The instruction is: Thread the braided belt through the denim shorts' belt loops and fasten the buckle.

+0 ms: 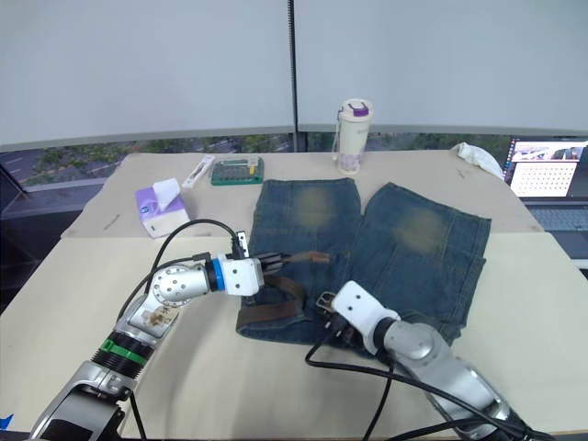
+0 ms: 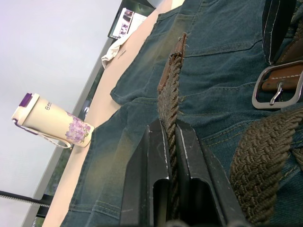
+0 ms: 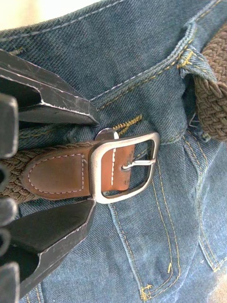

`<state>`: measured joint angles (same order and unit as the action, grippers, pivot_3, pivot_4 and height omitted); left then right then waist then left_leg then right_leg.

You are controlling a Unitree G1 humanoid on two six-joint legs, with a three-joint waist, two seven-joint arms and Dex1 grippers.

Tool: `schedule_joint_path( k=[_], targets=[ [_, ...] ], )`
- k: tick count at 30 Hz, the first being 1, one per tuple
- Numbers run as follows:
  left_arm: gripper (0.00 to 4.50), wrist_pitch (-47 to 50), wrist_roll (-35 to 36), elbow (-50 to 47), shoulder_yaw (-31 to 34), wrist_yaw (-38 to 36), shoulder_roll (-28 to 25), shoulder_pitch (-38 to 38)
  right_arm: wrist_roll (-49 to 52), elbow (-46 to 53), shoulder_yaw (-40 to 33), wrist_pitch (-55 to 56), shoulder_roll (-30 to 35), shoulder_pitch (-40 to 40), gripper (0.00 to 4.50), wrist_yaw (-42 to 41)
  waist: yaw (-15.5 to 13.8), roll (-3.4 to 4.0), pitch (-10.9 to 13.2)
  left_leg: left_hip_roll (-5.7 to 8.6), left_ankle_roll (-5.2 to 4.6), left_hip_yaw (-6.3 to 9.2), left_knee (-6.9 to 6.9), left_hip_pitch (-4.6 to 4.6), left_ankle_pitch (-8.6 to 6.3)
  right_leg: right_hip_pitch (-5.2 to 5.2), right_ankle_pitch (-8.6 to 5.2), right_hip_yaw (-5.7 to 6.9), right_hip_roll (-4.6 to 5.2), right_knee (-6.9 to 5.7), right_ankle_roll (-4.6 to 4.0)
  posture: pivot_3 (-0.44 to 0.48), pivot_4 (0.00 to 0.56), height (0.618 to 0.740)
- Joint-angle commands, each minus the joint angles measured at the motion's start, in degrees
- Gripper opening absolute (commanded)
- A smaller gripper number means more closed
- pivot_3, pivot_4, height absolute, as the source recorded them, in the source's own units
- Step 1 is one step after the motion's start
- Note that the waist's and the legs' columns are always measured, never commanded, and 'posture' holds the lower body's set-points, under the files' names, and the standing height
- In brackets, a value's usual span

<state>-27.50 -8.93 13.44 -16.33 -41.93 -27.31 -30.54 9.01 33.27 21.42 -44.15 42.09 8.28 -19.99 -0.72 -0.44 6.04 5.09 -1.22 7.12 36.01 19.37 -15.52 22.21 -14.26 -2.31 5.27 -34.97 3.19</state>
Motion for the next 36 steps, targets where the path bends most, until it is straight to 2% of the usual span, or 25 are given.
schedule_joint_path(
  k=[1,5,8,10,15,18,23,29,36],
  targets=[
    [0.0,-0.12,0.8,-0.31,1.25,1.08,0.22,0.12,-2.61,1.27,-0.88,-0.94,-0.85,0.0,2.73,0.24,-0.02,0.0,0.0,0.0,0.0,0.0,0.0,-0.01,0.0,0.0,0.0,0.0,0.0,0.0,0.0,0.0,0.15,0.74],
    [0.0,-0.37,0.25,-0.09,0.96,1.52,0.31,0.48,-3.66,3.48,-3.85,-2.86,-3.76,-0.66,1.65,2.71,0.03,-0.04,-0.01,-0.01,0.02,0.01,0.0,-0.01,0.01,0.01,0.0,0.0,0.0,-0.02,0.0,0.0,0.15,0.74],
    [0.0,-0.31,0.21,-0.21,0.8,1.62,0.34,0.88,-4.33,5.18,-4.64,-4.18,-4.37,-1.07,0.51,2.92,0.03,-0.04,-0.01,-0.01,0.02,0.02,0.0,-0.02,0.01,0.01,0.0,-0.01,0.0,-0.02,0.0,0.0,0.15,0.74],
    [0.0,0.23,0.39,-0.48,0.63,1.62,0.67,1.46,-5.38,7.01,-5.56,-5.17,-4.37,-2.27,0.03,3.62,-0.01,-0.04,-0.01,-0.01,0.01,0.02,0.0,-0.03,0.01,0.0,0.0,-0.01,0.0,-0.02,0.0,0.0,0.15,0.74],
    [0.0,0.41,0.0,-0.5,0.24,1.97,1.44,2.81,-5.91,8.05,-9.56,-1.91,-9.87,-5.37,0.03,6.34,-0.02,-0.06,-0.01,0.0,0.03,0.08,-0.02,-0.02,0.01,0.0,0.0,0.04,0.0,-0.03,0.0,0.0,0.15,0.74],
    [0.0,4.8,1.58,-2.26,1.17,3.65,4.07,4.26,-3.39,8.19,-13.68,2.64,-18.12,-6.91,0.03,9.04,0.03,-0.06,-0.02,0.0,0.03,0.07,-0.03,-0.04,0.01,-0.01,0.0,0.01,0.0,-0.04,0.0,0.0,0.15,0.74],
    [0.0,11.12,3.03,-6.09,1.41,4.09,6.66,7.2,-1.5,7.58,-17.04,7.44,-27.14,-8.59,0.03,10.84,0.31,-0.04,-0.03,-0.01,0.05,0.07,-0.06,-0.06,0.02,0.05,0.0,-0.01,-0.05,-0.12,-0.01,0.0,0.15,0.74],
    [0.0,17.99,4.21,-10.17,0.88,3.86,8.49,8.98,-4.04,5.25,-15.35,12.13,-28.04,-9.45,0.03,10.38,0.36,-0.01,-0.03,-0.01,0.05,0.06,-0.07,-0.08,0.02,0.06,0.01,-0.02,-0.06,-0.12,-0.02,0.0,0.15,0.74],
    [0.0,20.9,6.5,-12.71,1.72,3.9,9.77,9.37,-5.3,3.82,-14.75,14.19,-27.95,-9.4,0.03,9.95,0.35,-0.01,-0.04,-0.02,0.06,0.06,-0.07,-0.08,0.03,0.06,0.01,-0.02,-0.06,-0.11,-0.02,0.0,0.15,0.74]
  ],
)
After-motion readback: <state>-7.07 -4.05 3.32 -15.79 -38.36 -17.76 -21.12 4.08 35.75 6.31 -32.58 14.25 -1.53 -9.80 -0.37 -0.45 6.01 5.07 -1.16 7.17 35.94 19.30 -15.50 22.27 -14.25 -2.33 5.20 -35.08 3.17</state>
